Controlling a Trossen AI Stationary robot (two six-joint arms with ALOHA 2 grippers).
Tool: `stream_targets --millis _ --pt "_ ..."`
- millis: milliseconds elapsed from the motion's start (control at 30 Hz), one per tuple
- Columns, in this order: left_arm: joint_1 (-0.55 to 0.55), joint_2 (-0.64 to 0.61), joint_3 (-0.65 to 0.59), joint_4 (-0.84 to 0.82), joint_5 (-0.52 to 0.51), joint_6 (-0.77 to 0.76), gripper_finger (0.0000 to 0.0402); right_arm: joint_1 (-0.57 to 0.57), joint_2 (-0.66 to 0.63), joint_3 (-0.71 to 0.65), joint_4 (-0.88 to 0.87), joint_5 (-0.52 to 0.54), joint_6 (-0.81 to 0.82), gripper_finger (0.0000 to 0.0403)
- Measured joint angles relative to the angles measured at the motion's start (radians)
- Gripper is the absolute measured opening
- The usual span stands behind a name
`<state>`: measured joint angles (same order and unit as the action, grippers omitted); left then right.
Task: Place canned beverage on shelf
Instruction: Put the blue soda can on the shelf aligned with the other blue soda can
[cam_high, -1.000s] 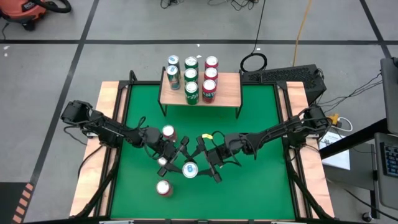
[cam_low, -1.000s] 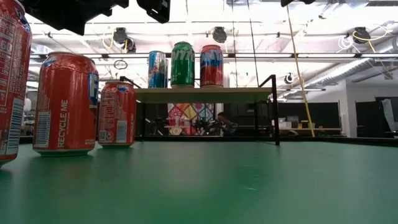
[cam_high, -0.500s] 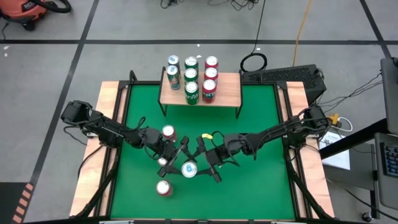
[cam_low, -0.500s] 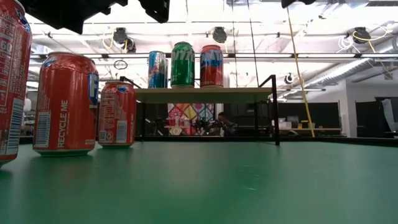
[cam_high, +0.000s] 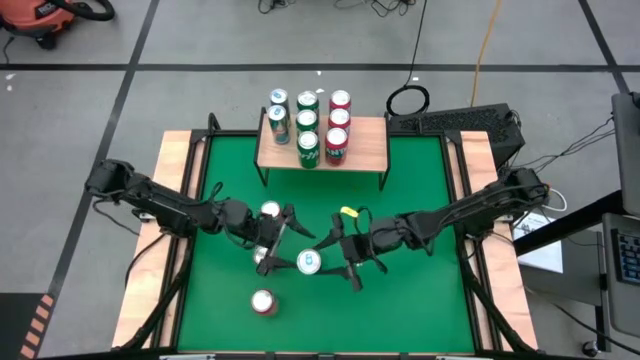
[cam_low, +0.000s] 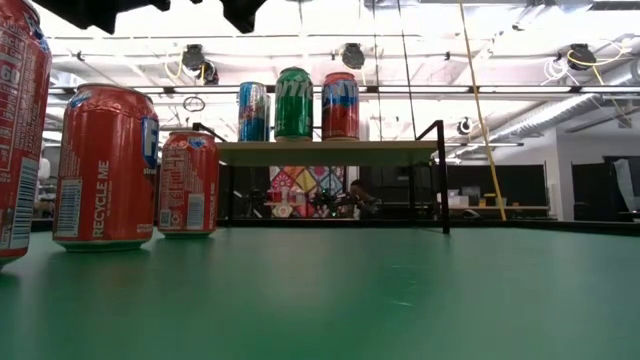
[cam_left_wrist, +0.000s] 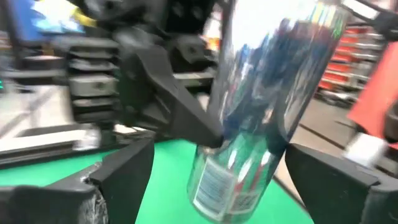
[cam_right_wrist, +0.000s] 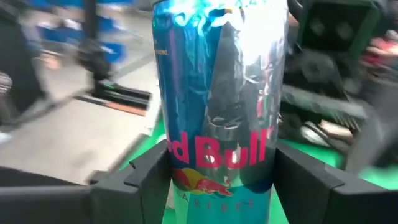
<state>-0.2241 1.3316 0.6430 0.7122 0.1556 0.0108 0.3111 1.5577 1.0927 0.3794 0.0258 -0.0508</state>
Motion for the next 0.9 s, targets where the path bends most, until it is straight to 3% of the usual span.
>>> stream_targets --millis 200,433,533,700,900 --pt "-0.026 -0.054 0.0 -0.013 -0.183 0.031 0.0361 0.053 -0.029 0.0 -0.07 0.297 0.014 0.0229" --pt "-0.07 -0.056 0.0 0.06 -0.36 0.071 0.0361 0.076 -0.028 0.0 -0.06 0.51 0.017 0.023" --pt "-0.085 -0.053 0.0 0.094 -0.404 0.082 0.0361 0.078 -0.025 0.0 -0.073 0.555 0.014 0.023" --pt "-0.089 -0.052 0.0 0.101 -0.374 0.1 0.0361 0.076 -0.025 0.0 -0.066 0.558 0.014 0.023" --pt "-0.092 -0.052 0.0 0.155 -0.395 0.113 0.0361 0.066 -0.025 0.0 -0.067 0.635 0.045 0.0227"
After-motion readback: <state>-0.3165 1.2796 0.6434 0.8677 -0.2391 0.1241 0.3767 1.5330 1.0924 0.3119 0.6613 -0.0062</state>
